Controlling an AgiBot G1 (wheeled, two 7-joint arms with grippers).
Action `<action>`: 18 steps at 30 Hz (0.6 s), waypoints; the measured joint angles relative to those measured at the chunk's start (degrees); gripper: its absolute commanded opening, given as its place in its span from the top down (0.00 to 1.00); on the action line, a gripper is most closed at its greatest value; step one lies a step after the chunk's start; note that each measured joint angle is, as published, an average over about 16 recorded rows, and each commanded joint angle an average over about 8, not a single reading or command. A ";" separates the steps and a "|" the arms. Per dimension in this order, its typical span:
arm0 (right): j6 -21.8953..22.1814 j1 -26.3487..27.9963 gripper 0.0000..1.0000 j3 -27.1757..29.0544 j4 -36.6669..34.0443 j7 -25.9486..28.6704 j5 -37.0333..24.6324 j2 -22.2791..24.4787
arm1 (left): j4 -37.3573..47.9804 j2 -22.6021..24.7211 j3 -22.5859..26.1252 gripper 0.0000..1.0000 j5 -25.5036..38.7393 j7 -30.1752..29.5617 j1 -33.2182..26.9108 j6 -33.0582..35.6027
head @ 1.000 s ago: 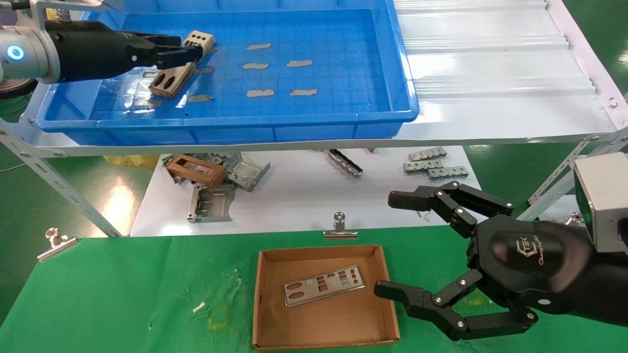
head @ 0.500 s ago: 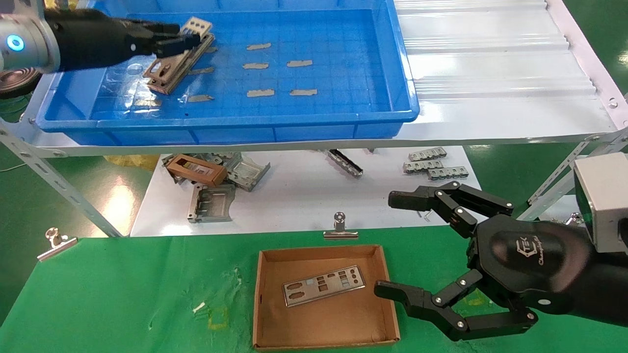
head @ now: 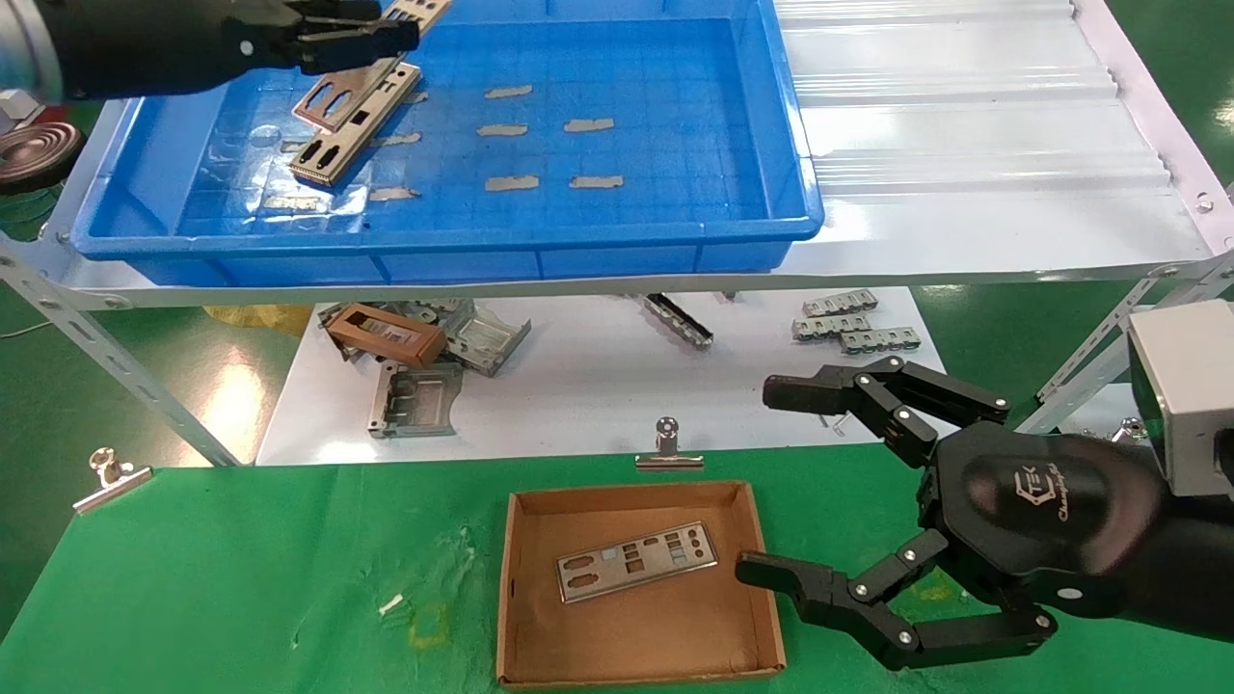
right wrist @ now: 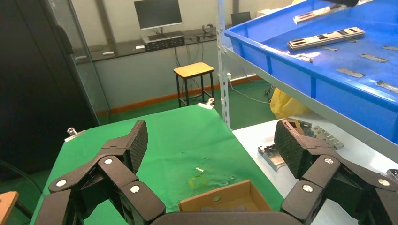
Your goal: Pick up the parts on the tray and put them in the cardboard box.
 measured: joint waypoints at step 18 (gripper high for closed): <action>0.00 0.00 0.00 0.00 0.00 0.00 0.00 0.00 | -5.08 -3.38 -0.88 1.00 -3.54 1.46 1.48 21.37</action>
